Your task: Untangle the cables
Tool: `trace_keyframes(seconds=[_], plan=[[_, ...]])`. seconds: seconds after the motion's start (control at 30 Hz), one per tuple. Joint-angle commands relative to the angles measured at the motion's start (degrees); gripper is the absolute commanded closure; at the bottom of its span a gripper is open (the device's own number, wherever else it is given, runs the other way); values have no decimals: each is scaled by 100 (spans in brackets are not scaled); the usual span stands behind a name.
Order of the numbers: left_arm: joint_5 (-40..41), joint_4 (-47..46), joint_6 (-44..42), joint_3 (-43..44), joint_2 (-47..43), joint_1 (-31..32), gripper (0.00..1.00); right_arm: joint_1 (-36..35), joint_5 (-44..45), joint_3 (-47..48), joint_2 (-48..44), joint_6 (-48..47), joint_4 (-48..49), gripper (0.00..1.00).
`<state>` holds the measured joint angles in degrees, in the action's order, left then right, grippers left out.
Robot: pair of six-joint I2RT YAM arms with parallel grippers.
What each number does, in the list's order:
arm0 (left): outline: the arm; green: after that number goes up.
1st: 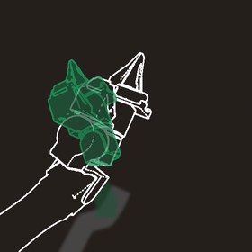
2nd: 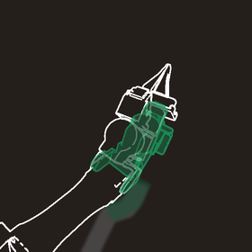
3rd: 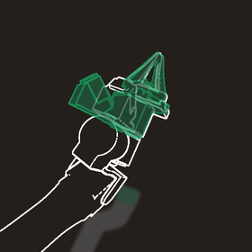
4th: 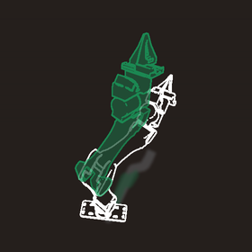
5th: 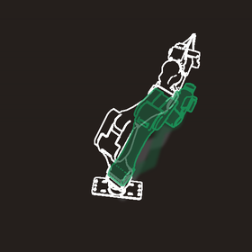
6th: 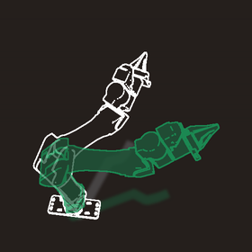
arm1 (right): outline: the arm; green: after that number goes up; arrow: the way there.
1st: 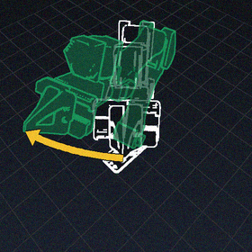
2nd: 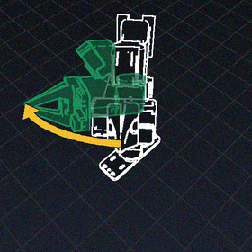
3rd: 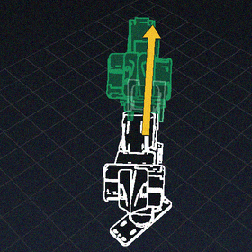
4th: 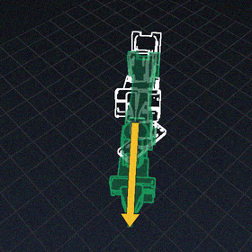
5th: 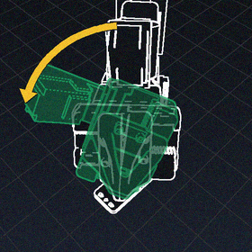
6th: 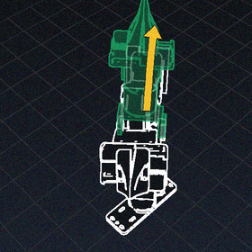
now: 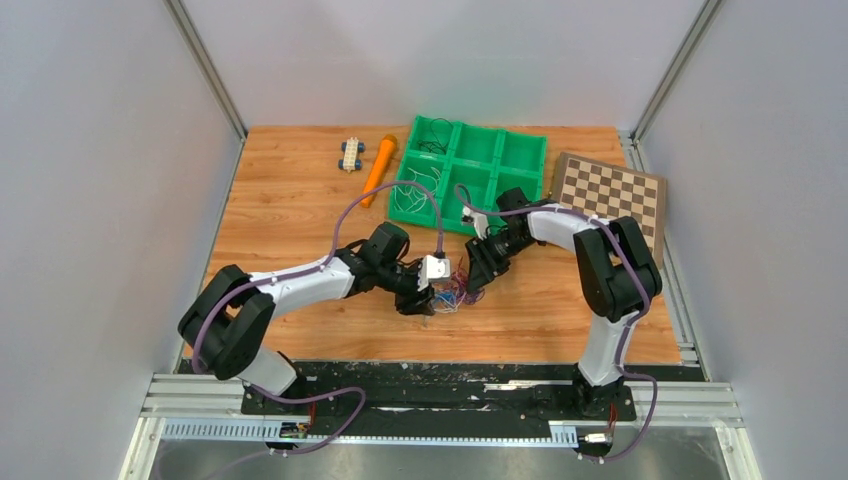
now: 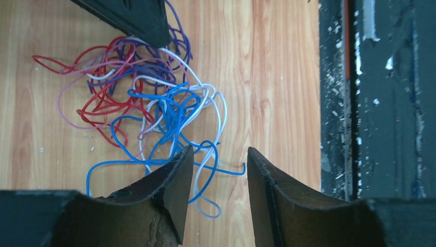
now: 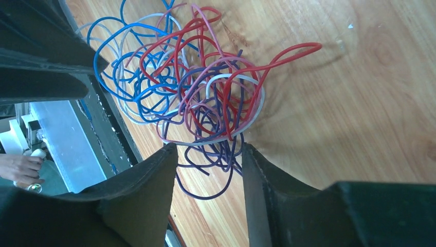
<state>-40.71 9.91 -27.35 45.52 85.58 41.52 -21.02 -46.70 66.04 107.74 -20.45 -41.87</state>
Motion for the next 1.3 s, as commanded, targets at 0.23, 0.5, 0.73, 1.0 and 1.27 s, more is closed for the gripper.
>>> trace_keyframes(seconds=[0.23,0.5,0.73,1.0,1.27], plan=[[829,275,-436,186,208,74,93,-62,295,-170,10,-57,391,97],[515,1089,100,-420,-2011,-867,100,85,1872,-443,-589,-292,471,100],[532,2539,-385,-251,-3204,-2744,100,505,2808,-836,-1236,-776,351,100],[162,3460,-1753,-34,-3020,-5340,100,1352,3039,-1094,-1723,-1423,-113,100],[-437,3693,-2230,380,-2238,-6018,100,1575,2089,-902,-1822,-1583,-656,100]])
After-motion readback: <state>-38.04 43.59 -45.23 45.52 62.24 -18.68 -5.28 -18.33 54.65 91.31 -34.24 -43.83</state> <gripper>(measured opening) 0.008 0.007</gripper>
